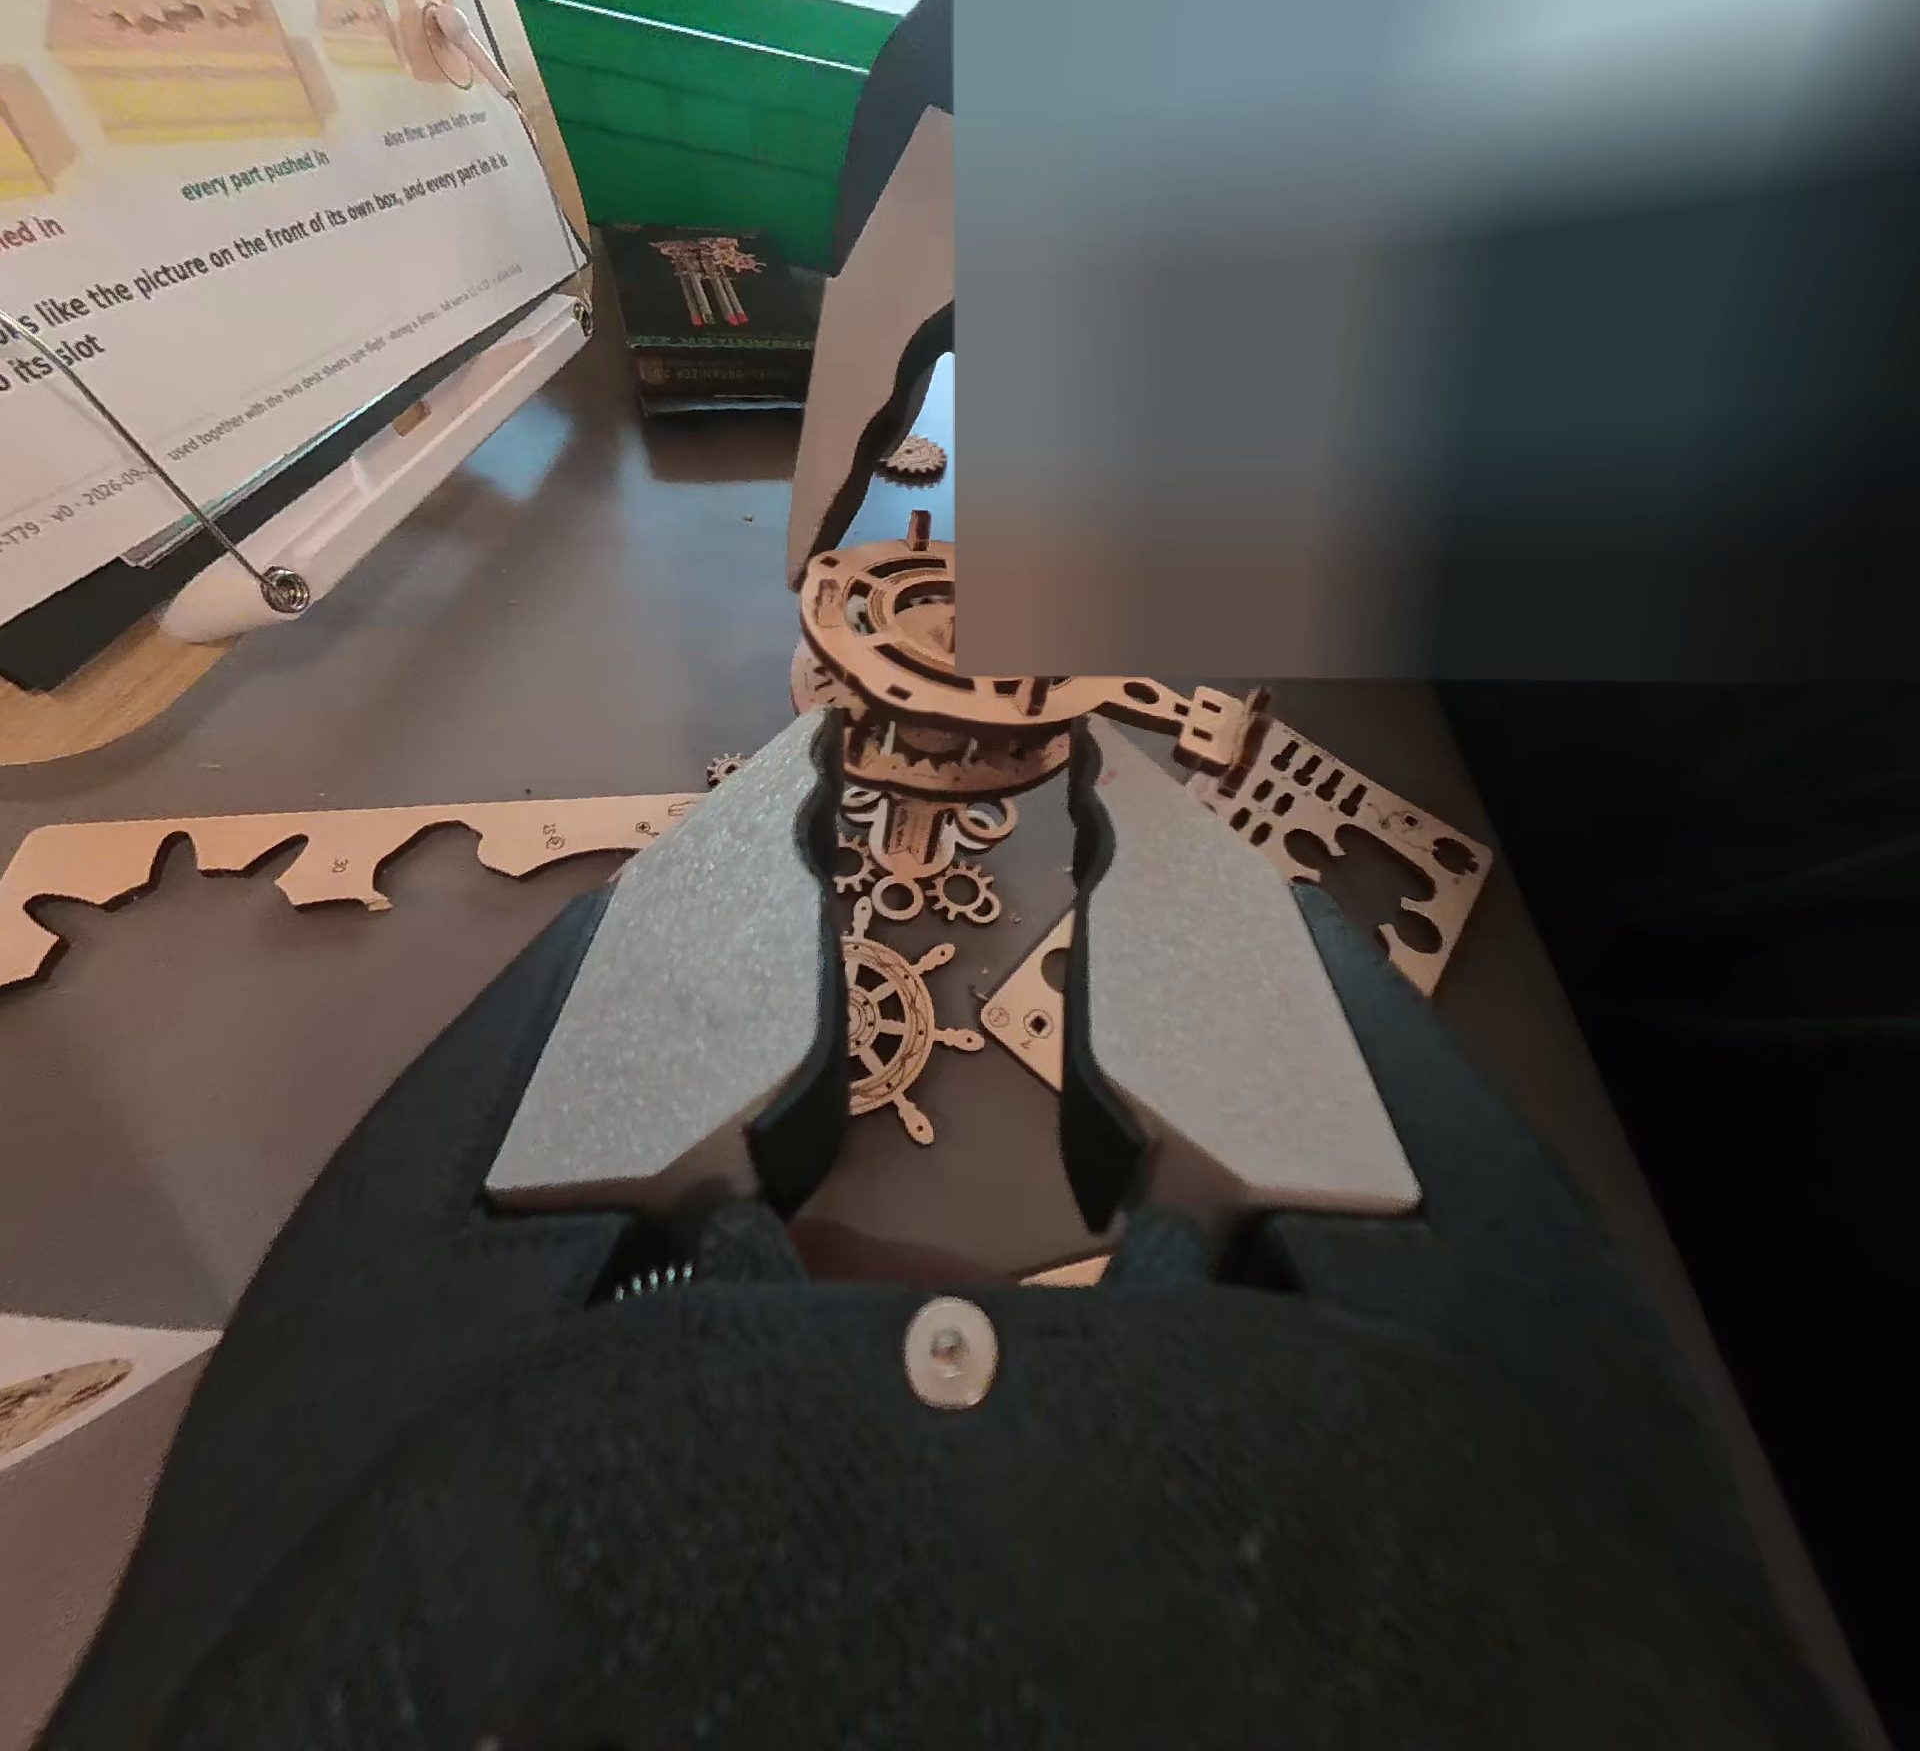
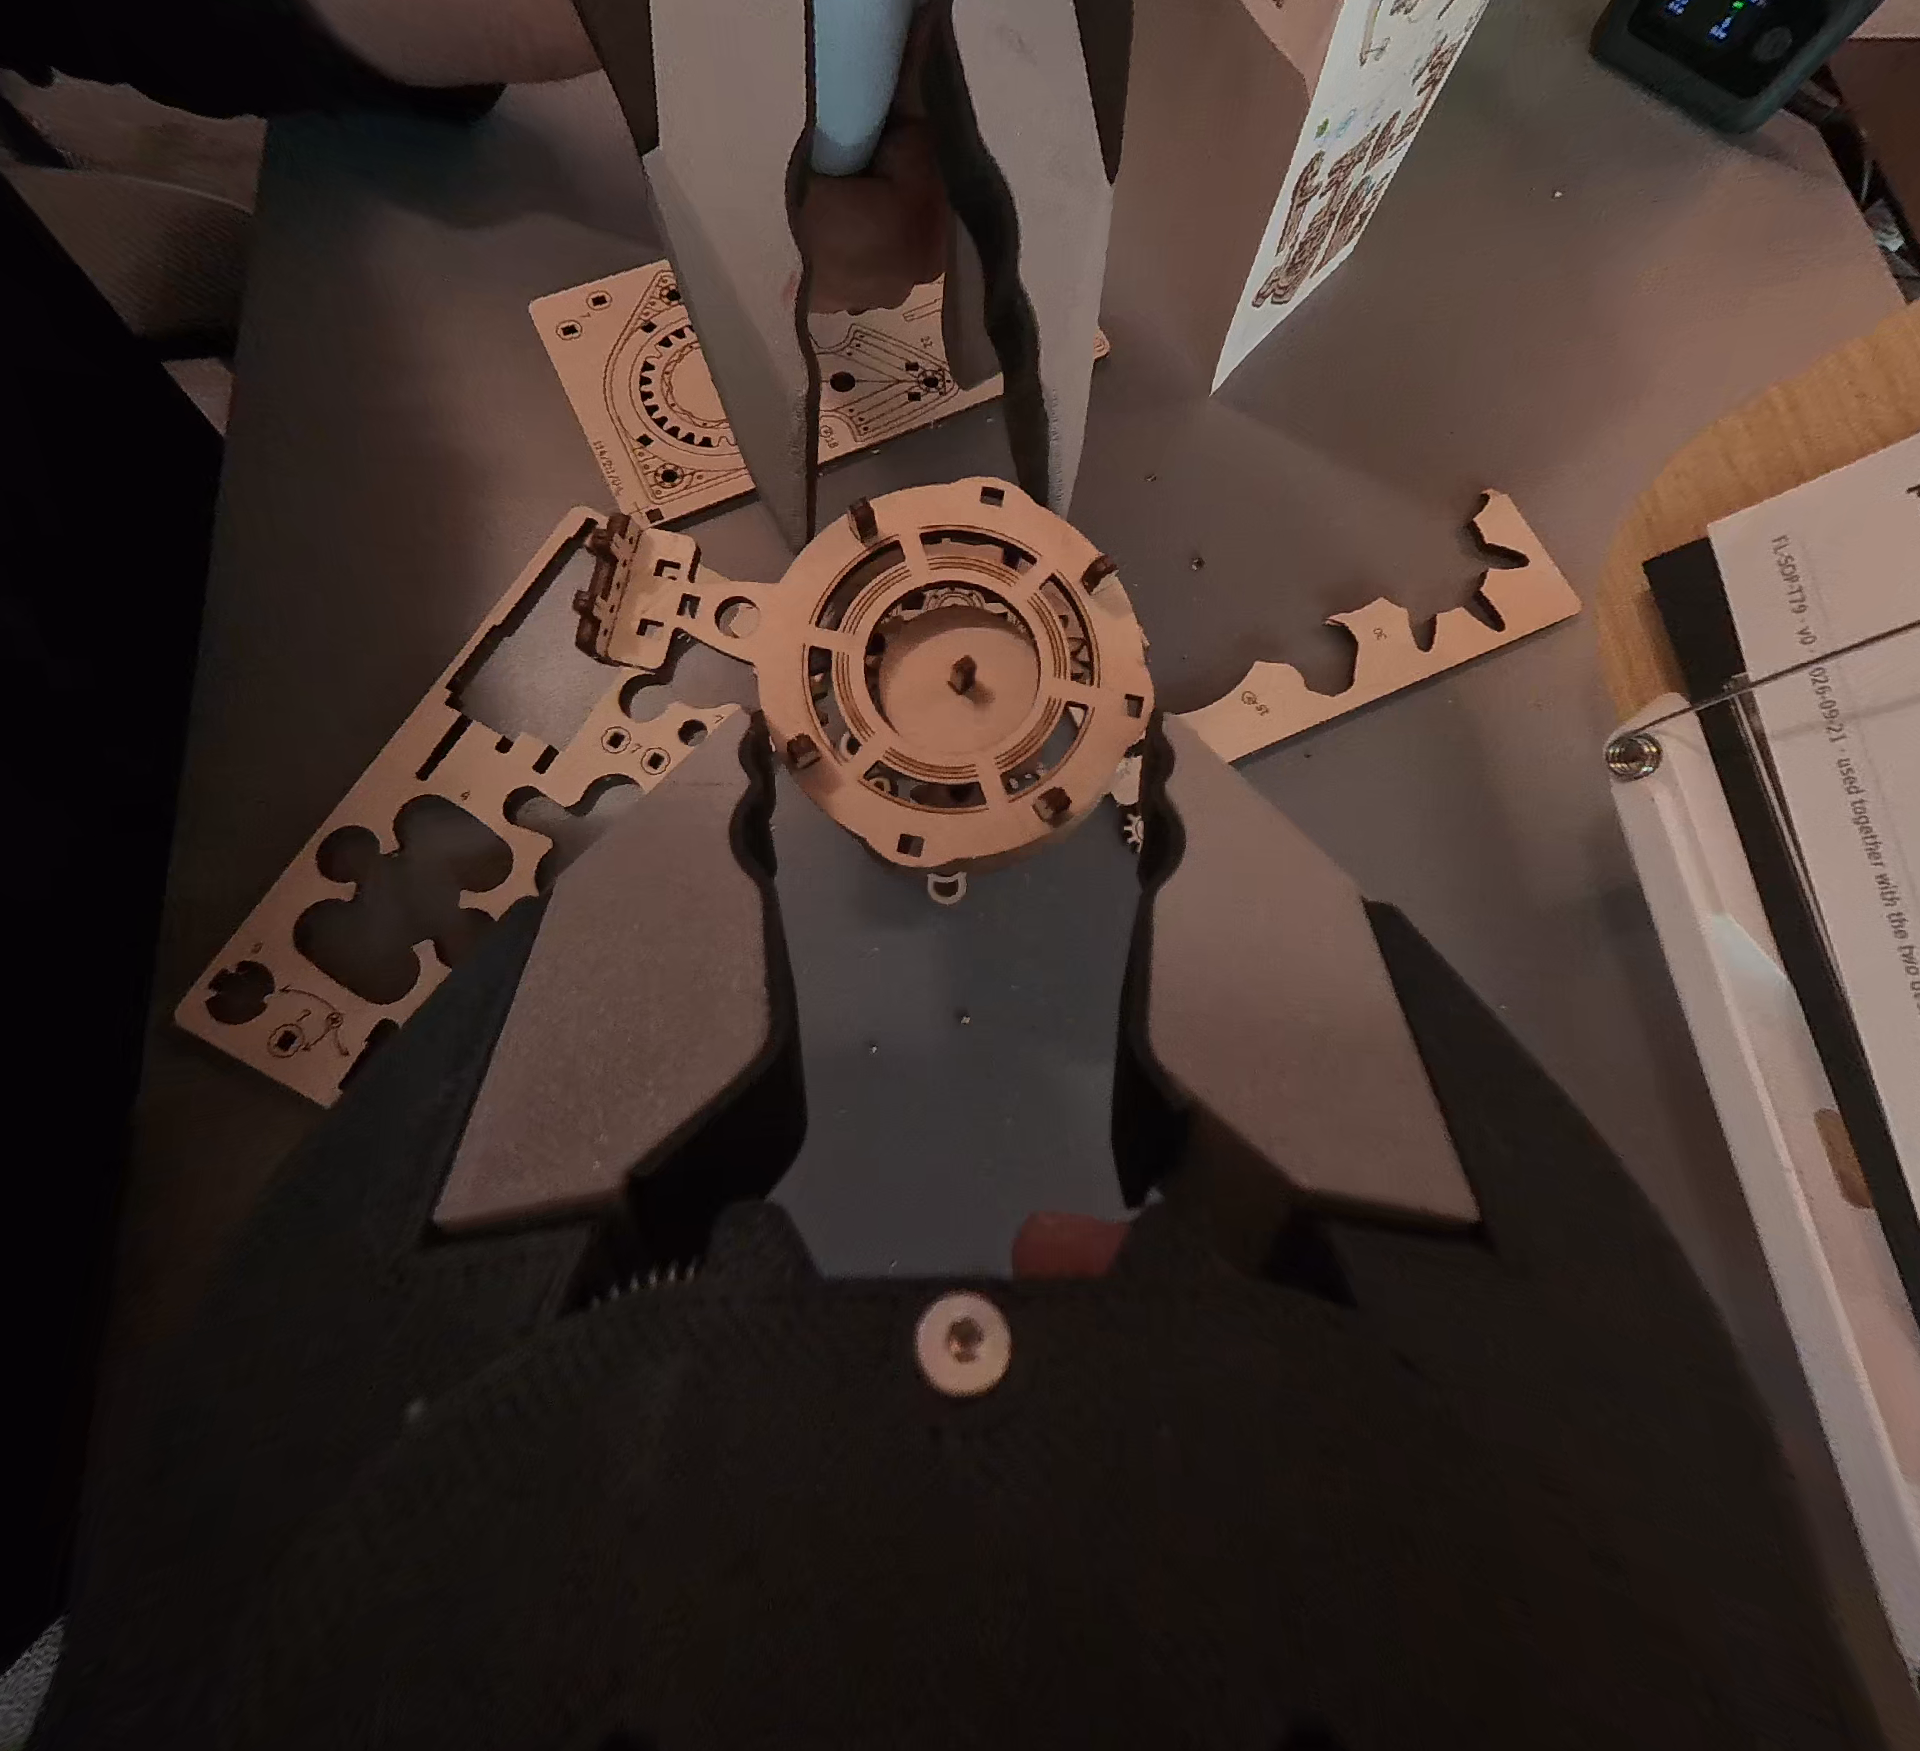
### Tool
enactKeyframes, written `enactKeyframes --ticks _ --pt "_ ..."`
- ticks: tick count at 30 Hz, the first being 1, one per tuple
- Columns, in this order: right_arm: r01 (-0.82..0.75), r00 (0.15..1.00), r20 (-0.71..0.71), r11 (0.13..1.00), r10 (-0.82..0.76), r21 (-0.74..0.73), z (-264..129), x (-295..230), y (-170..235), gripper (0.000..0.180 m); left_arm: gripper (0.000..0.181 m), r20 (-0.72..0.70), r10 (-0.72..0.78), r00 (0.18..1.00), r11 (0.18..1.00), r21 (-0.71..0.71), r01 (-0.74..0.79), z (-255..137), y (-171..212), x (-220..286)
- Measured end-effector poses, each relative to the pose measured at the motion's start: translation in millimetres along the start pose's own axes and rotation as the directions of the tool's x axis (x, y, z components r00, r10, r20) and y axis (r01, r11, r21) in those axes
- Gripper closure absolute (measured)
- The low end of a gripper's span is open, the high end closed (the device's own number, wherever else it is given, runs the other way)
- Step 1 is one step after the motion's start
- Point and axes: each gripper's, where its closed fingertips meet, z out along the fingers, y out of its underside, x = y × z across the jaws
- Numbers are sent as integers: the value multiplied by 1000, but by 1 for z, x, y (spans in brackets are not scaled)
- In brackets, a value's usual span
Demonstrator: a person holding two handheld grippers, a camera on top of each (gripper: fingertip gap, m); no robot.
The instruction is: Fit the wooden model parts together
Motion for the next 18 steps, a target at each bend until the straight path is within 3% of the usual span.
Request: enactKeyframes --ticks 18 --pt "-54 998 -35 998 53 -14 2 -1 2 112 144 10 -7 1000 1000 0 7 -3 2 -2"
